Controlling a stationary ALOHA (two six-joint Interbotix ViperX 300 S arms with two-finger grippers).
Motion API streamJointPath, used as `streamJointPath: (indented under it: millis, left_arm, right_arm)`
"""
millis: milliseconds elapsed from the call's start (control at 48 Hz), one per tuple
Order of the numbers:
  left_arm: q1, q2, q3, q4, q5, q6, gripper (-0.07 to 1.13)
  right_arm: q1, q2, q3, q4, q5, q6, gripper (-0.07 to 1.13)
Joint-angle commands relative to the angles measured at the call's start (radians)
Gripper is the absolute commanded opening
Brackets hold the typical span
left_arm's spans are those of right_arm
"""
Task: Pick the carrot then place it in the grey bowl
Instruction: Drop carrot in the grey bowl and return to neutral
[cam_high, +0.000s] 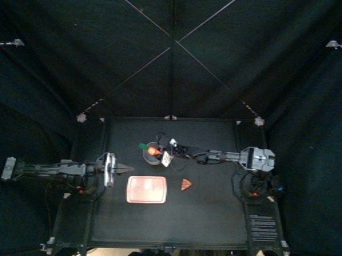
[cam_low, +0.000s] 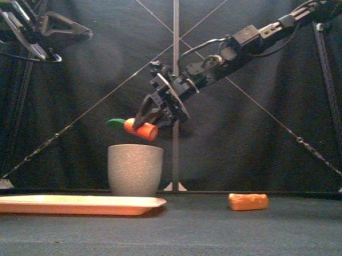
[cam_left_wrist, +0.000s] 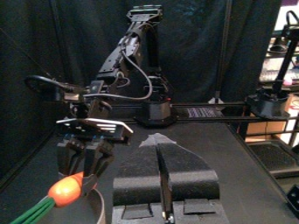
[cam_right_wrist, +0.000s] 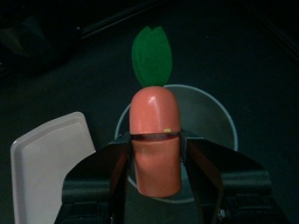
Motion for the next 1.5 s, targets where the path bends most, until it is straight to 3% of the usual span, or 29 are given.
streamJointPath:
  millis: [21,125,188,417,604,1042,1333,1500]
  left_arm:
    - [0.002,0.000,-0.015,0.000,-0.006,0.000,-0.03]
    - [0.002,0.000,-0.015,0.002,-0.006,0.000,-0.03]
    - [0.002,0.000,-0.015,0.002,-0.006,0.000,-0.03]
    - [0.003,-0.002,-0.015,0.002,-0.006,0.000,-0.03]
    - [0.003,-0.020,-0.015,0.002,-0.006,-0.002,-0.03]
    - [0.002,-0.044,0.003,-0.002,-0.005,-0.002,-0.03]
    - [0.003,-0.044,0.002,0.002,-0.005,-0.002,-0.03]
    - [0.006,-0.046,-0.002,0.006,-0.005,0.000,-0.03]
  right_arm:
    - [-0.006,-0.021,-0.040,-0.005,0.008,0.000,0.80]
    - [-0.009,-0.021,-0.038,-0.005,0.008,0.000,1.01]
    - [-0.009,-0.023,-0.037,-0.005,0.008,-0.002,1.07]
    - [-0.003,-0.114,-0.025,-0.023,-0.002,-0.015,1.03]
    - [0.052,-0.284,0.069,-0.112,-0.069,-0.002,1.03]
    - [0.204,-0.723,0.492,-0.133,-0.225,0.000,1.03]
    - [0.213,-1.088,0.770,-0.130,-0.348,0.002,1.03]
    - [0.233,-1.175,0.844,-0.117,-0.362,0.002,1.03]
